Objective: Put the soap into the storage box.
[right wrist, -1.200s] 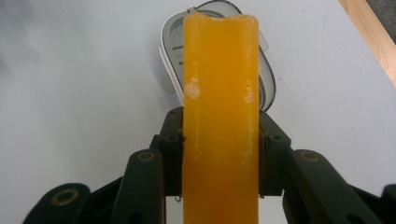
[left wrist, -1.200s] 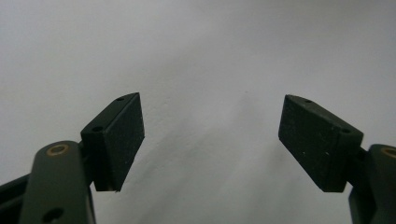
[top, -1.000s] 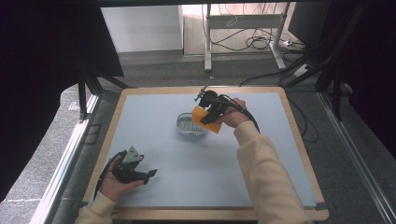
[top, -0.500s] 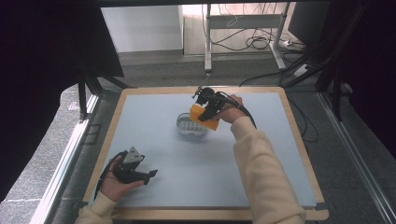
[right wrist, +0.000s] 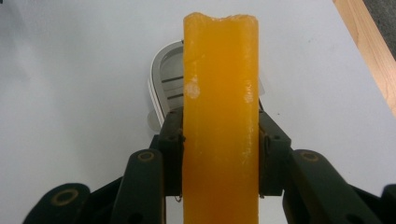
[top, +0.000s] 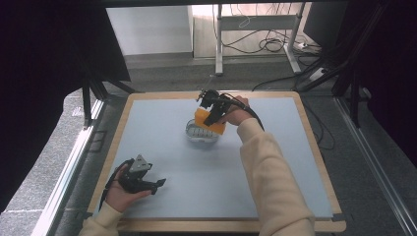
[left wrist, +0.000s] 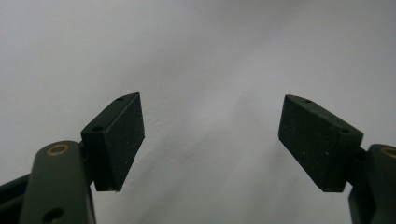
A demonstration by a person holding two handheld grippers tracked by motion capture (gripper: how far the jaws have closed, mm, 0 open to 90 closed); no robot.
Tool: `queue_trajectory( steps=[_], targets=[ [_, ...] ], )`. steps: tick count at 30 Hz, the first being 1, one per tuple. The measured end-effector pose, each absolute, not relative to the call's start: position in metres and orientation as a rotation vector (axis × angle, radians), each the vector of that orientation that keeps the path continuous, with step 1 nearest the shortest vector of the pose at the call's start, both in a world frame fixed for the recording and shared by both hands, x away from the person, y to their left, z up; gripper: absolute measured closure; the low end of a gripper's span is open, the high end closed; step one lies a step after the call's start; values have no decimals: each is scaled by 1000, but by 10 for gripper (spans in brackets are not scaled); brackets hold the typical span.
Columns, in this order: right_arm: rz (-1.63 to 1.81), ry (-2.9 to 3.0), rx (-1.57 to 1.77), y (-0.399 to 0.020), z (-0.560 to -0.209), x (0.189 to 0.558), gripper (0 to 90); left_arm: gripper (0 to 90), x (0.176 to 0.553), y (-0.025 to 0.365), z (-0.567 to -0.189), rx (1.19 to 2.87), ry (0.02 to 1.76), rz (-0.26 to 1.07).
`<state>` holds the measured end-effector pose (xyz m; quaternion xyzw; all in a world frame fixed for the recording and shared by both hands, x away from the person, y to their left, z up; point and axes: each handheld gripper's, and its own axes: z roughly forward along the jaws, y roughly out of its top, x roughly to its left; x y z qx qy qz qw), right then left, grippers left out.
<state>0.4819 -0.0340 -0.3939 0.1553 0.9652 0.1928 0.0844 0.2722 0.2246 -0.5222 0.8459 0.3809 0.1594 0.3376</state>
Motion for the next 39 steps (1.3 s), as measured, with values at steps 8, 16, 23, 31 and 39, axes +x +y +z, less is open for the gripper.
queue_trajectory(
  steps=[8,16,23,31,39],
  targets=[
    [567,2890,458,-24,-398,487,617,224,272,224,-522,2201,994,414],
    [547,2908,439,-17,-408,489,618,224,272,225,-521,2202,991,409],
    [520,2925,400,-11,-415,495,617,224,272,224,-521,2202,991,410],
    [504,2946,343,-2,-419,501,617,224,272,225,-522,2202,991,408],
    [472,2966,322,-1,-427,506,617,224,272,226,-522,2196,996,409]
  ],
)
